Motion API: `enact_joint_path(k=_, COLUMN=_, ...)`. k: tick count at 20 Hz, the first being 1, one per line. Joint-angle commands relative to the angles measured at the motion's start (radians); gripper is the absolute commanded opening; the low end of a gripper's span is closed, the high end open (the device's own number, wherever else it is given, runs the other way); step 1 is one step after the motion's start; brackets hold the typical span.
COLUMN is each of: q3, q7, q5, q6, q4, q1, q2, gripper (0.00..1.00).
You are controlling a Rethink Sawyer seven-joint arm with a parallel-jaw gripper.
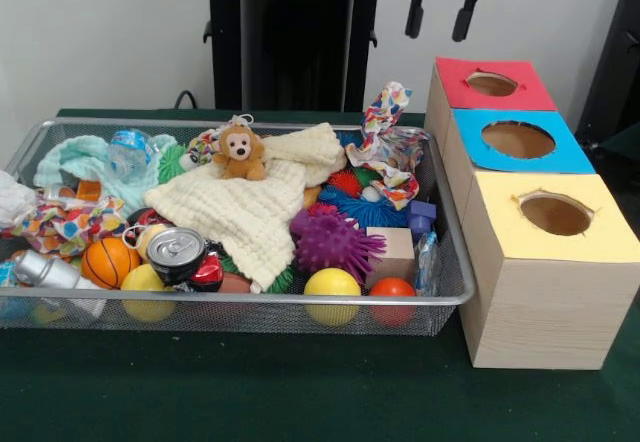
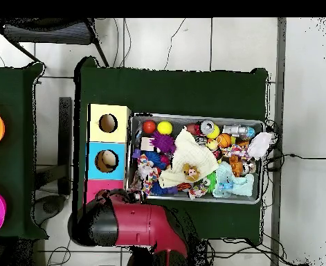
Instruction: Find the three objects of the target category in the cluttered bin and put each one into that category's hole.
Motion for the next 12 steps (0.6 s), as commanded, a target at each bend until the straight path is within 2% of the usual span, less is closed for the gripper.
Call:
enact_joint_path(k=1, q3=0.027, q7=0.203, q5=0.025, q6=-0.149, q4=-0.033, q1=-0.079, q2=0.109, gripper=1.00)
enact_joint_path(k=4, q3=0.034, q7=0.222, q5=0.035, q6=-0.192, q4=-0.030, q1=-0.088, q2=0.150, gripper=1.00)
enact_joint_path(k=9, q3=0.047, q7=0.267, q5=0.060, q6=-0.330, q4=-0.009, q1=-0.096, q2=0.253, gripper=1.00)
enact_joint_path(k=12, q3=0.027, q7=0.290, q5=0.082, q6=-0.383, q4=-0.004, q1=-0.076, q2=0.299, gripper=1.00)
